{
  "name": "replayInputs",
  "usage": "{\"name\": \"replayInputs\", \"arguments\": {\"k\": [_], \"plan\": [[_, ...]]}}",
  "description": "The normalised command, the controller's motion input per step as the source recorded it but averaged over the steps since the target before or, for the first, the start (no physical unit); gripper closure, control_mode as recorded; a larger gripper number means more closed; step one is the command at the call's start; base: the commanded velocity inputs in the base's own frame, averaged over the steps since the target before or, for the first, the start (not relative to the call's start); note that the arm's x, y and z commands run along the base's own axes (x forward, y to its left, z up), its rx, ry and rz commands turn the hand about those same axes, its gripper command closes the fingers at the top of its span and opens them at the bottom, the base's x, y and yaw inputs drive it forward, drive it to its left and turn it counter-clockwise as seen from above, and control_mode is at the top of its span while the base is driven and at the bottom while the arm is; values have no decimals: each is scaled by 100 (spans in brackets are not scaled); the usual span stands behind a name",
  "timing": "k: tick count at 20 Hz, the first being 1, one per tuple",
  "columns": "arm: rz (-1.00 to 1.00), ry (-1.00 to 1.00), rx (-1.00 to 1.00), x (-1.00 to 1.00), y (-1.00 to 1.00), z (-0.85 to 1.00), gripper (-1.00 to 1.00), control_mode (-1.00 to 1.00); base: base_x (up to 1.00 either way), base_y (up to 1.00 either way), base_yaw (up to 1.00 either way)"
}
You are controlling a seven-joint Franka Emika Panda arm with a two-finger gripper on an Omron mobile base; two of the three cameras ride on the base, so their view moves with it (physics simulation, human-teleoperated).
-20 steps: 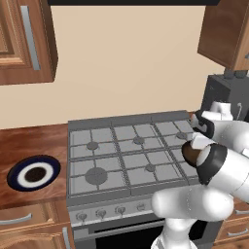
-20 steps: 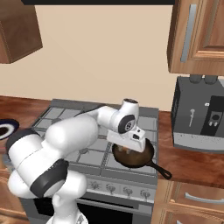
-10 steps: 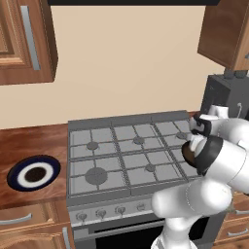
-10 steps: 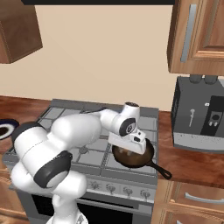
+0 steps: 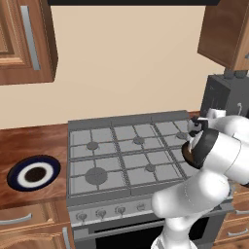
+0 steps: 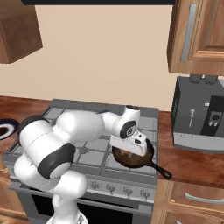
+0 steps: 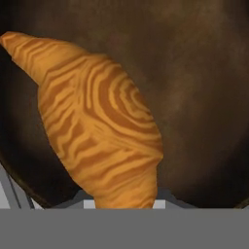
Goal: Pick the croissant and place it on the pan. Then turn on the stove to warm the croissant.
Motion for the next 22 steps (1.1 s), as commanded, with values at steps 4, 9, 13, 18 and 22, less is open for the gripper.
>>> {"name": "replayInputs", "arguments": {"k": [4, 9, 13, 18, 22], "plan": [[0, 0, 0, 9, -7, -15, 100, -100, 0, 0, 0], [0, 0, 0, 9, -6, -16, 100, -100, 0, 0, 0], [0, 0, 0, 12, -7, -15, 100, -100, 0, 0, 0], [0, 0, 0, 12, -8, -14, 100, -100, 0, 0, 0], [0, 0, 0, 10, -6, -14, 100, -100, 0, 0, 0]]}}
